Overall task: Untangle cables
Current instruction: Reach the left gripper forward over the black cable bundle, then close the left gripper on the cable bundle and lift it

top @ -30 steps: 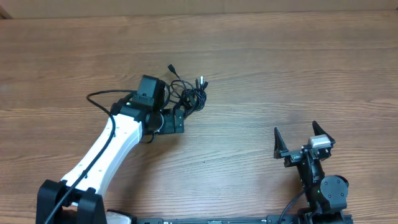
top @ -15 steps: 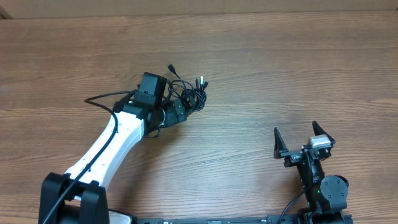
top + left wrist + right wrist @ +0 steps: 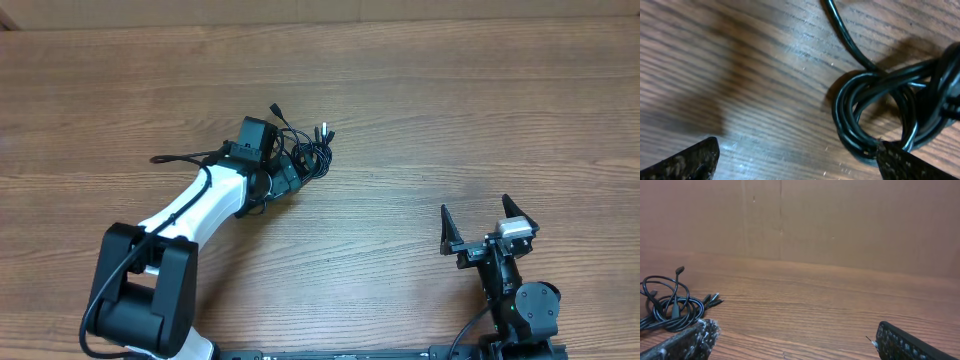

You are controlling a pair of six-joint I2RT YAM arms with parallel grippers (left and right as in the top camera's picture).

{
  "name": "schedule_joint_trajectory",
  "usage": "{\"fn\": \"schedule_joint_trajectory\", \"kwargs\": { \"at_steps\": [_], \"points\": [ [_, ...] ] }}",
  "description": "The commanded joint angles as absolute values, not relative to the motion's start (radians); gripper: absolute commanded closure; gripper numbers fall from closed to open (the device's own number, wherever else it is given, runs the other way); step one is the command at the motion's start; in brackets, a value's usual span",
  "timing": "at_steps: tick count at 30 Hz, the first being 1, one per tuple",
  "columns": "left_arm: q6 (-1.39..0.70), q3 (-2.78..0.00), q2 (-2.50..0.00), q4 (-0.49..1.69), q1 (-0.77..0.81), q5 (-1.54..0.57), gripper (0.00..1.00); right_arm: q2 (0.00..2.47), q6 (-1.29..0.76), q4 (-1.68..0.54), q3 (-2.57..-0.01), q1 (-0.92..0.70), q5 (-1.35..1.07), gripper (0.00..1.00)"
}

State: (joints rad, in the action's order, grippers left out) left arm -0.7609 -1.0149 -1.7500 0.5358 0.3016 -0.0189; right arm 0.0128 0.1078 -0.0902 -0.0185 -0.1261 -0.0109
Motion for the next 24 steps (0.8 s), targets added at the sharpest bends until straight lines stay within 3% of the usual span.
{"fn": "schedule_joint_trajectory", "kwargs": {
  "at_steps": [1, 15, 17, 20, 24],
  "points": [
    [-0.793, -1.035, -1.782, 0.517, 0.309, -0.018, 0.0, 0.003, 0.102, -0.084, -0.008, -0.128, -0.001, 0.0],
    [-0.844, -1.035, -1.889, 0.451, 0.31, -0.019, 0.0, 0.003, 0.102, -0.084, -0.008, -0.128, -0.001, 0.0],
    [-0.807, -1.035, -1.89, 0.469, 0.31, -0.019, 0.01, 0.003, 0.102, -0.084, -0.008, -0.128, -0.001, 0.0],
    [-0.654, -1.035, -1.89, 0.506, 0.311, -0.016, 0.14, 0.003, 0.102, -0.084, -0.008, -0.128, -0.001, 0.0],
    [-0.489, -1.035, -1.89, 0.595, 0.315, -0.015, 0.15, 0.003, 0.102, -0.085, -0.008, -0.128, -0.001, 0.0]
  ]
}}
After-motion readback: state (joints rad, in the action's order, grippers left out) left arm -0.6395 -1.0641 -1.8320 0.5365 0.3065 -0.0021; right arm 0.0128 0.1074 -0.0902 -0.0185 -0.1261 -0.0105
